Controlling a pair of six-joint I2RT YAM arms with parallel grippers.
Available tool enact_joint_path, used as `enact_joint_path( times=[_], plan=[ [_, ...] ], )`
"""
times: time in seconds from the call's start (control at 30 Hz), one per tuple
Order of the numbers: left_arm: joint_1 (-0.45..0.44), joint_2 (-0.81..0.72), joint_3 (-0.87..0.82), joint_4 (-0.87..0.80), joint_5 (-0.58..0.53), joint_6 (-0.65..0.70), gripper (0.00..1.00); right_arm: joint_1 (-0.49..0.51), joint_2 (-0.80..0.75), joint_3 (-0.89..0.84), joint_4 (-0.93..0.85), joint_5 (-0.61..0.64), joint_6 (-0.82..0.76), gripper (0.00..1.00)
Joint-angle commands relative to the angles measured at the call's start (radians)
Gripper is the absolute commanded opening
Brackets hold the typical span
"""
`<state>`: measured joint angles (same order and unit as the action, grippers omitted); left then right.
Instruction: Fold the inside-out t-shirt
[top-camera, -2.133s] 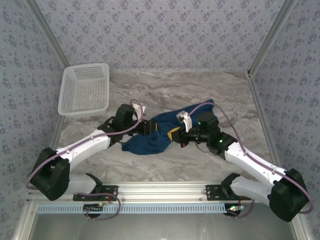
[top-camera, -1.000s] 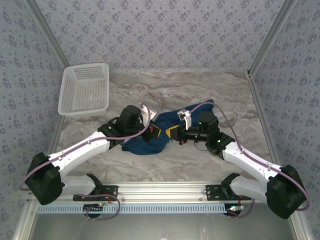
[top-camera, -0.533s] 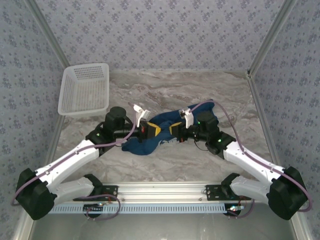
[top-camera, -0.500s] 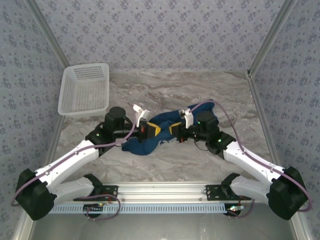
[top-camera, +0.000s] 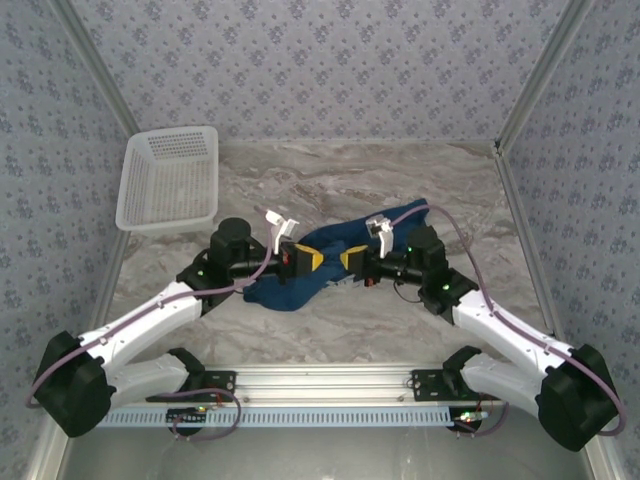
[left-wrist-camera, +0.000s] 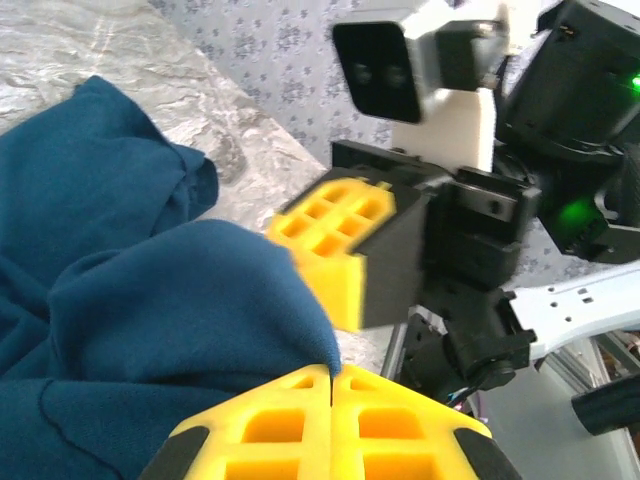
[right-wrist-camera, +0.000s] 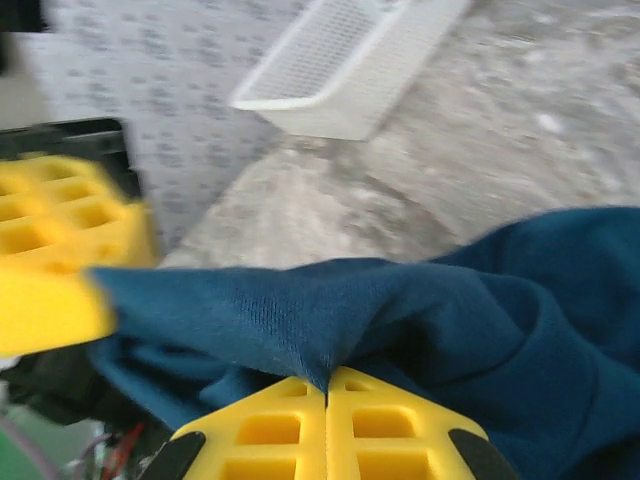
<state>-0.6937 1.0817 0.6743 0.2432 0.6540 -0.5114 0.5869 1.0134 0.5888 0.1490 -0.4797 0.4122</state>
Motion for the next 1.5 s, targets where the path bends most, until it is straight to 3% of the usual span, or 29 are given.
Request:
enact_joint_path(
  times=[0.0,0.07,0.2,0.4,0.5,0.87,1.2,1.37,1.47],
  plan=[
    [0.003,-0.042,-0.028,0.152,0.066,-0.050,0.00,0.013,0.034,0.095,-0.260,0.241,-0.055,0.19],
    [0.003,-0.053,-0.033,0.155,0.065,-0.041,0.00,0.028,0.046,0.110,-0.298,0.270,-0.076,0.26],
    [0.000,-0.053,-0.038,0.121,0.038,-0.002,0.00,0.053,-0.007,0.099,-0.282,0.206,-0.145,0.31],
    [0.001,-0.033,-0.021,0.060,0.002,0.021,0.00,0.103,-0.153,0.037,-0.199,0.113,-0.213,0.27],
    [0.001,-0.025,-0.017,0.044,-0.007,0.028,0.00,0.135,-0.182,0.012,-0.143,0.090,-0.222,0.20],
    [-0.008,-0.031,-0.008,0.018,-0.001,0.041,0.00,0.162,-0.010,0.072,-0.032,0.062,-0.225,0.26],
    [-0.012,-0.028,-0.006,0.004,0.002,0.060,0.00,0.137,0.013,0.078,0.023,0.037,-0.184,0.35],
    [-0.012,-0.026,-0.004,0.005,0.007,0.059,0.00,0.129,0.031,0.093,0.035,0.030,-0.185,0.35],
    [-0.014,-0.028,-0.002,0.004,0.006,0.057,0.00,0.127,0.049,0.098,0.052,0.013,-0.187,0.24]
  ],
)
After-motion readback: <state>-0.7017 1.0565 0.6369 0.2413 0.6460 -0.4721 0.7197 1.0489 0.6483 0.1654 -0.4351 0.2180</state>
